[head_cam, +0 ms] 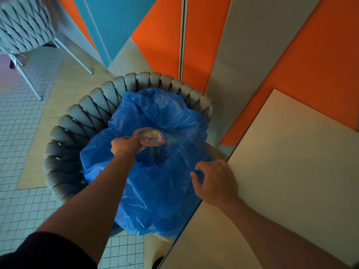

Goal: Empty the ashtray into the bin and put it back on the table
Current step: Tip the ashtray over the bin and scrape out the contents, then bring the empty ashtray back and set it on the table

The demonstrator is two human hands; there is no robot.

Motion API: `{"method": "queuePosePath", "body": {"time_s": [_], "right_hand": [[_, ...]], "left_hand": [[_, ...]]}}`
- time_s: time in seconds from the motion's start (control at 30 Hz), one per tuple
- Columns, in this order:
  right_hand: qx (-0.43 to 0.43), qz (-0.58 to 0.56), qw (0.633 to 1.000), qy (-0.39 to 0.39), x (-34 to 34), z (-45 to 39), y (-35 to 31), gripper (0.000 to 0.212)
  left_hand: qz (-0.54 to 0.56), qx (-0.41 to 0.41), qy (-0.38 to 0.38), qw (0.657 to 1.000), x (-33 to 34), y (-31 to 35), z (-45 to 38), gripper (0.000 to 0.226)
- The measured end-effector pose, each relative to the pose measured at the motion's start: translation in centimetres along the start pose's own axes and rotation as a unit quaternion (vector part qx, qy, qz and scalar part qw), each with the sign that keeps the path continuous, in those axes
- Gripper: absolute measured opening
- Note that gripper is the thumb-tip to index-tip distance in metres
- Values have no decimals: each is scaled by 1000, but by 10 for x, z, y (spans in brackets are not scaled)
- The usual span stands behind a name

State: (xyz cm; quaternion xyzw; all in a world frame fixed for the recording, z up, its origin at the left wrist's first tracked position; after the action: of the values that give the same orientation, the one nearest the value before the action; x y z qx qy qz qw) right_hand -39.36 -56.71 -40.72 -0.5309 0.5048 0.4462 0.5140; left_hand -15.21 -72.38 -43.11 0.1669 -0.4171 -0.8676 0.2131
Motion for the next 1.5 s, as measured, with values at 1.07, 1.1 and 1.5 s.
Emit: {"method": "queuePosePath", "body": {"time_s": [1.07, 1.1, 1.5], "right_hand": [[381, -608, 688, -109, -100, 33, -6, 13], [386, -608, 686, -104, -104, 43, -2, 10], [424, -610, 668, -49, -137, 156, 49, 4]], "left_hand": [[67, 1, -266, 962, -30, 26, 205, 9], [65, 2, -273, 960, -31, 22, 214, 9], [17, -14, -335, 942, -31, -32, 310, 13]]}}
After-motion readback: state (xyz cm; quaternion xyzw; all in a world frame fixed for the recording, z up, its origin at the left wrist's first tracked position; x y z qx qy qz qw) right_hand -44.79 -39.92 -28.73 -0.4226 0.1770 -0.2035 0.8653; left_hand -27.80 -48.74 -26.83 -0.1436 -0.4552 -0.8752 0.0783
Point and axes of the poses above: each hand's wrist, its own z-axis away from the middle knuckle, its own x-axis out of the palm, y = z × x, the point moved 2 cm from there along -z, towards the middle knuckle, and after that the axes turned 15 degrees about z, right-handed, at the moved point
